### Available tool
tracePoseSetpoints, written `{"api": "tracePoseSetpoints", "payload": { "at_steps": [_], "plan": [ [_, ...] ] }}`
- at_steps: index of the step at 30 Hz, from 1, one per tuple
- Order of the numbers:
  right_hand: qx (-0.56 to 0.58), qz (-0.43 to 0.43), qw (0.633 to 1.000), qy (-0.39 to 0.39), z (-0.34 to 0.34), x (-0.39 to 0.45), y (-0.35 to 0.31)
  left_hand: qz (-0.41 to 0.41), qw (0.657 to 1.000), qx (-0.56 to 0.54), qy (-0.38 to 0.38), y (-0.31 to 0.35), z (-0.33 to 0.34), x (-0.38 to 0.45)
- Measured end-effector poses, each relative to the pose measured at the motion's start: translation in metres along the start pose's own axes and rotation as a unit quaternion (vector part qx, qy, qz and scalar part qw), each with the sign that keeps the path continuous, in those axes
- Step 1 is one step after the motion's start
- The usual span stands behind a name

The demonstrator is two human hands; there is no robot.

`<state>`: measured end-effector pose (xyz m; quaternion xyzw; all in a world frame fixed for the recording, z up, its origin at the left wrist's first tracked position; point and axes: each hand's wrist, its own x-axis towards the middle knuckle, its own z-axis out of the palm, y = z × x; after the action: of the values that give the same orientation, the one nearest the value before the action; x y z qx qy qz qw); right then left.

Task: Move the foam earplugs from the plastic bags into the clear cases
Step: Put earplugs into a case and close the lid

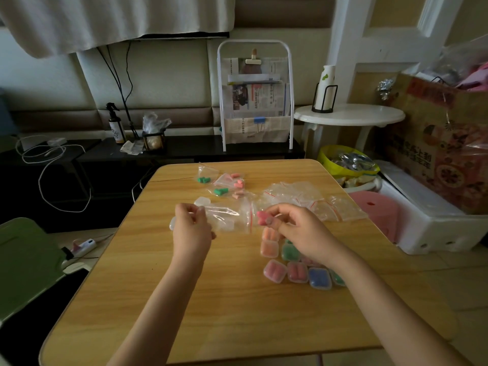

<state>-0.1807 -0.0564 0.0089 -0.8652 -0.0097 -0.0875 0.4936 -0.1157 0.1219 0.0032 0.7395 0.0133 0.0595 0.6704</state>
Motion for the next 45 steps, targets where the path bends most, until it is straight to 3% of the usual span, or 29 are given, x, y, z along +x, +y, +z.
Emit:
{"api": "tracePoseSetpoints", "payload": {
  "at_steps": [4,7,11,14,20,22,25,27,31,37,42,45],
  "plan": [
    [-0.065,0.027,0.992,0.102,-0.027,0.006,0.017,-0.009,1.000,-0.007,-0.004,0.000,-0.002,0.000],
    [-0.222,0.061,0.953,0.199,-0.056,0.022,0.056,-0.012,1.000,-0.004,-0.010,-0.002,0.001,-0.002],
    [-0.332,0.161,0.906,0.207,-0.083,0.026,0.096,-0.018,1.000,0.001,-0.018,-0.004,0.002,-0.002],
    [-0.307,0.203,0.915,0.167,-0.086,0.023,0.106,-0.020,1.000,-0.001,-0.023,-0.004,0.004,0.000],
    [-0.240,0.186,0.946,0.111,-0.073,0.026,0.093,-0.028,0.999,-0.013,-0.045,-0.003,0.010,-0.002],
    [-0.236,0.173,0.947,0.132,-0.071,0.029,0.092,-0.033,0.998,-0.015,-0.052,-0.004,0.011,-0.004],
    [-0.254,0.107,0.935,0.224,-0.072,0.032,0.085,-0.036,0.997,-0.025,-0.059,-0.002,0.012,-0.006],
    [-0.166,0.055,0.952,0.250,-0.067,0.033,0.072,-0.039,0.996,-0.040,-0.063,0.000,0.012,-0.008],
    [0.067,0.014,0.980,0.185,-0.038,0.028,0.042,-0.063,0.991,-0.091,-0.079,0.003,0.015,-0.013],
    [0.175,0.056,0.976,0.119,-0.005,0.022,0.028,-0.085,0.981,-0.135,-0.113,0.001,0.019,-0.021],
    [0.193,0.061,0.970,0.134,-0.005,0.022,0.024,-0.062,0.980,-0.147,-0.120,0.003,0.016,-0.023],
    [0.170,0.097,0.961,0.194,-0.008,0.021,0.022,-0.053,0.980,-0.150,-0.121,0.004,0.016,-0.022]
  ]
}}
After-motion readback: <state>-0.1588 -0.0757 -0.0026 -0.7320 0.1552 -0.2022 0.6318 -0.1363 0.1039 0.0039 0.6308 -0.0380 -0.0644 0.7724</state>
